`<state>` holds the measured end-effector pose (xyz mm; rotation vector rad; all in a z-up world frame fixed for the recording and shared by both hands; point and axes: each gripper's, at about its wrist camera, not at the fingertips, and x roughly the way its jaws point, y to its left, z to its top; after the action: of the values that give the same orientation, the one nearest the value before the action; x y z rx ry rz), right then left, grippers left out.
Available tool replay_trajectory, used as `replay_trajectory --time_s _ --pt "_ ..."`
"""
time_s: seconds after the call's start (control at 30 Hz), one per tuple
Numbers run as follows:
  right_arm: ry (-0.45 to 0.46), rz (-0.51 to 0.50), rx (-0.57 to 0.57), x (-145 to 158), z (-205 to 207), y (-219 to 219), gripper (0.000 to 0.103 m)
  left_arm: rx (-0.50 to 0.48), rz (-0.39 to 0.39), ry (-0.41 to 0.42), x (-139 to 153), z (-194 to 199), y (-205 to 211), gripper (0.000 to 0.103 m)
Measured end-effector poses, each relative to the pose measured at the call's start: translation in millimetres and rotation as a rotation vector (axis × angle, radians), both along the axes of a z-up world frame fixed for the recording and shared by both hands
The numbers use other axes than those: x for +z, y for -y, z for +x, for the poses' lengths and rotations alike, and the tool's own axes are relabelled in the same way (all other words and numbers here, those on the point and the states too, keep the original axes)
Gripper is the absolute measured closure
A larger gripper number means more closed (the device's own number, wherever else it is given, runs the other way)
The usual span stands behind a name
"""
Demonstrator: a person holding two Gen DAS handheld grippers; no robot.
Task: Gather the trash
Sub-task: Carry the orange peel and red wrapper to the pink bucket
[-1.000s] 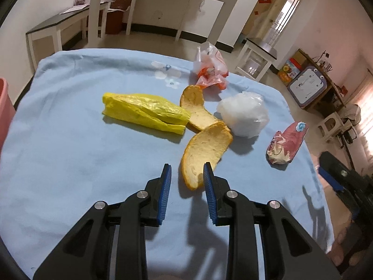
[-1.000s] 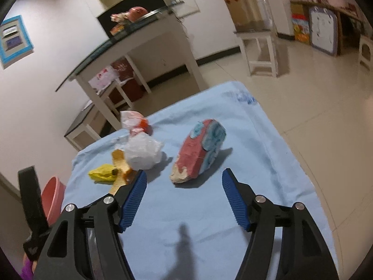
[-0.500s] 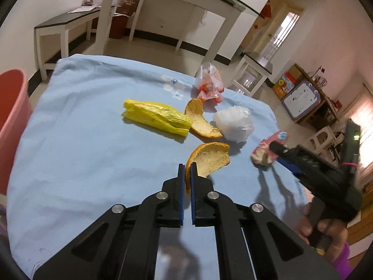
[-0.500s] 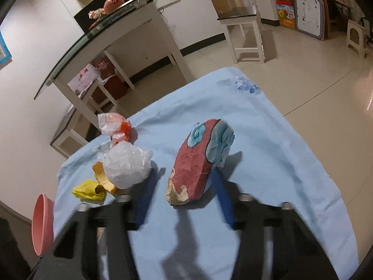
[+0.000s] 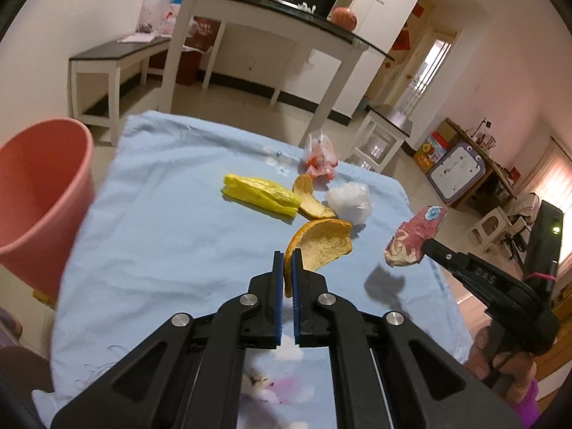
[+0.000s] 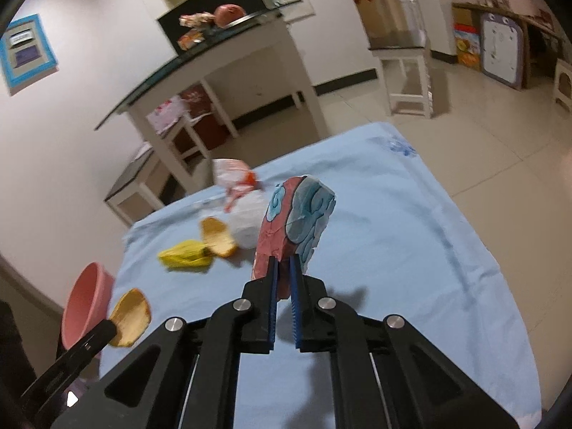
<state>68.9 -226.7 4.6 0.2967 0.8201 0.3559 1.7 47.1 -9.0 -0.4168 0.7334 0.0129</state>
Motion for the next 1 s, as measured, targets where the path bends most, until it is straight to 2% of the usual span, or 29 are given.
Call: replay_trajectory --time_s 0.27,0.5,1.0 --pt "0.052 0.005 0.145 21 -38 -39 0.097 0.062 0.033 0.043 14 -37 -23 0.099" --pt "0.08 0.009 0.244 33 -52 -76 0.097 0.118 0.047 0.071 23 -62 -47 0.099" --pt "0.114 0.03 0.504 53 -68 -193 0.097 0.335 0.11 0.108 34 -110 -123 0.099"
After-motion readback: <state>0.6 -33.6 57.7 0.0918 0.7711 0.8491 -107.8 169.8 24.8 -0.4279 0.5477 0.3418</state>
